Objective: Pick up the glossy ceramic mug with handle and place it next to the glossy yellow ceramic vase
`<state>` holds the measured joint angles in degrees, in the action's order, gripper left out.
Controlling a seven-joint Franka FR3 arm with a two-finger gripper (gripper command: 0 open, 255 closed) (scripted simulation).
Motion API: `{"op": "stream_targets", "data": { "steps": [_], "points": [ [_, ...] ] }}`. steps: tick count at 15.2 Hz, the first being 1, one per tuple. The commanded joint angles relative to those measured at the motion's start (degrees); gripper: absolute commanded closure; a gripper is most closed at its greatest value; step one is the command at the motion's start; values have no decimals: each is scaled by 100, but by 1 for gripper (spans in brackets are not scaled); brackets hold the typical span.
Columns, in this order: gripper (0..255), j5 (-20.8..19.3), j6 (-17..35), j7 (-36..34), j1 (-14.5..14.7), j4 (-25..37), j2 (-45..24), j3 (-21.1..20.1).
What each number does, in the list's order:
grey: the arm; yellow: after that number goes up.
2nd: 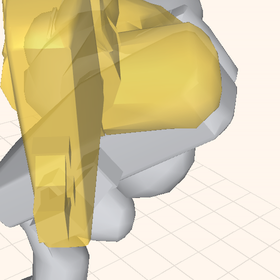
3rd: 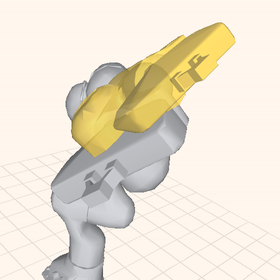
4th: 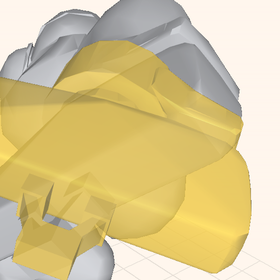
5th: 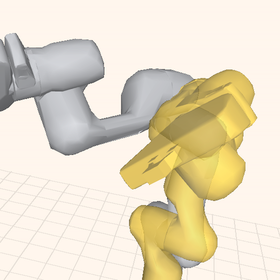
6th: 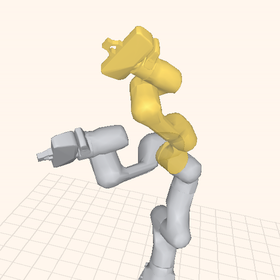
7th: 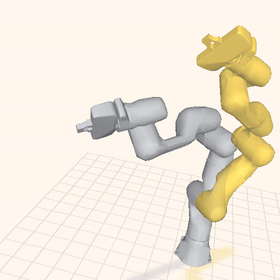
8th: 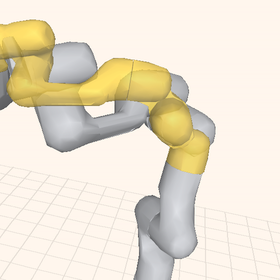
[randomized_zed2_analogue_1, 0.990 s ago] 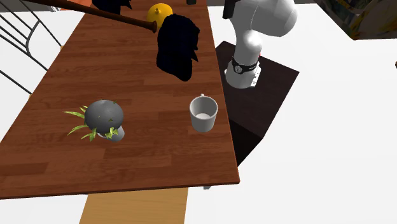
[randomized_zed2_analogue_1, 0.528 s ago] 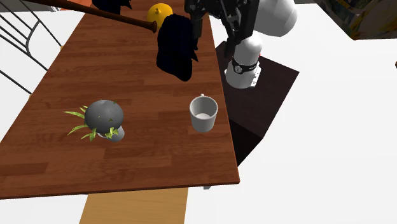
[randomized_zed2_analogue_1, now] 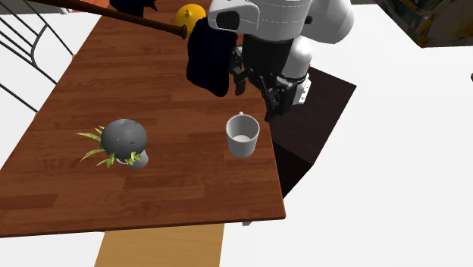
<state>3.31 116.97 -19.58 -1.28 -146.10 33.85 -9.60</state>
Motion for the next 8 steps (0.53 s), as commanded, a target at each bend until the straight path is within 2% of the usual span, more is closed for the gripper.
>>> {"op": "stream_targets", "data": {
  "steps": [1,5,8],
  "points": [
    [0,-12,324,-208,-20,-82,-324,-147],
    [0,-95,976,-653,-75,-229,-1022,-439],
    [0,-131,1239,-730,-95,-323,-1219,-489]
  ]
}}
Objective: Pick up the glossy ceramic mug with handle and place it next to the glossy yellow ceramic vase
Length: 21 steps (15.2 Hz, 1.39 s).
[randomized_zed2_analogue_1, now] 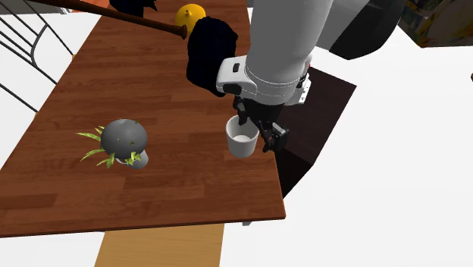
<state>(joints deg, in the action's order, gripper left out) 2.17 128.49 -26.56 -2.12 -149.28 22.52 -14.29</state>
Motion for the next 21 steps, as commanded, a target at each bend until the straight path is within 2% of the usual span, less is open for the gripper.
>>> {"op": "stream_targets", "data": {
  "steps": [1,6,13,14,21],
  "points": [
    [0,-27,179,-40,-19,-46,-139,-27],
    [0,-86,604,-88,-57,-212,-401,-62],
    [0,-86,603,-88,-57,-212,-401,-62],
    [255,-86,603,-88,-57,-212,-401,-62],
    [255,-86,602,-88,-57,-212,-401,-62]
  ]
}}
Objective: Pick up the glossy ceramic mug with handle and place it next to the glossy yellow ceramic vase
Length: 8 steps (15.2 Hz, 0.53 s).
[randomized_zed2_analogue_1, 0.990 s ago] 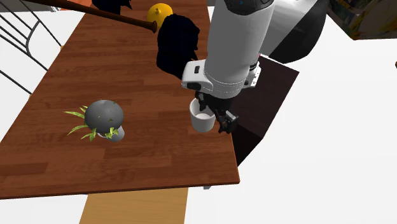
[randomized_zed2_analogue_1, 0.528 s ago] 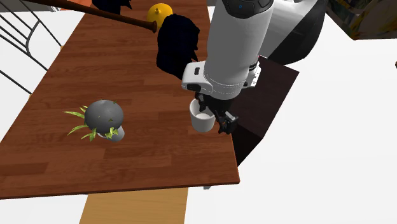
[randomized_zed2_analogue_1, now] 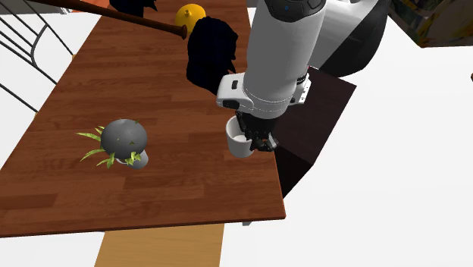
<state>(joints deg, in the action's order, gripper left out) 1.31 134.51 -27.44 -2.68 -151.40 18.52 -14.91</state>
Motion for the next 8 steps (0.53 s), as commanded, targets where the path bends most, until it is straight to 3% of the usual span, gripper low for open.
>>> {"op": "stream_targets", "data": {
  "steps": [1,8],
  "points": [
    [255,0,1,0,0,0,0,0],
    [255,63,-551,81,33,233,325,61]
  ]
}}
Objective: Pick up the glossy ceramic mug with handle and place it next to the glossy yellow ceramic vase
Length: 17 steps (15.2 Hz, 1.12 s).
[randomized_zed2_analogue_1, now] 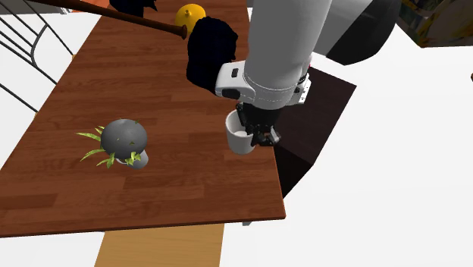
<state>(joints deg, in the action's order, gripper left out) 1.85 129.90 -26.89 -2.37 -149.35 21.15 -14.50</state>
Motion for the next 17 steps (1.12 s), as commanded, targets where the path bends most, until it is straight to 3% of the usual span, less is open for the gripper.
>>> {"op": "stream_targets", "data": {
  "steps": [1,17],
  "points": [
    [255,16,-181,37,5,72,109,29],
    [255,55,-1554,162,26,927,635,162]
  ]
}}
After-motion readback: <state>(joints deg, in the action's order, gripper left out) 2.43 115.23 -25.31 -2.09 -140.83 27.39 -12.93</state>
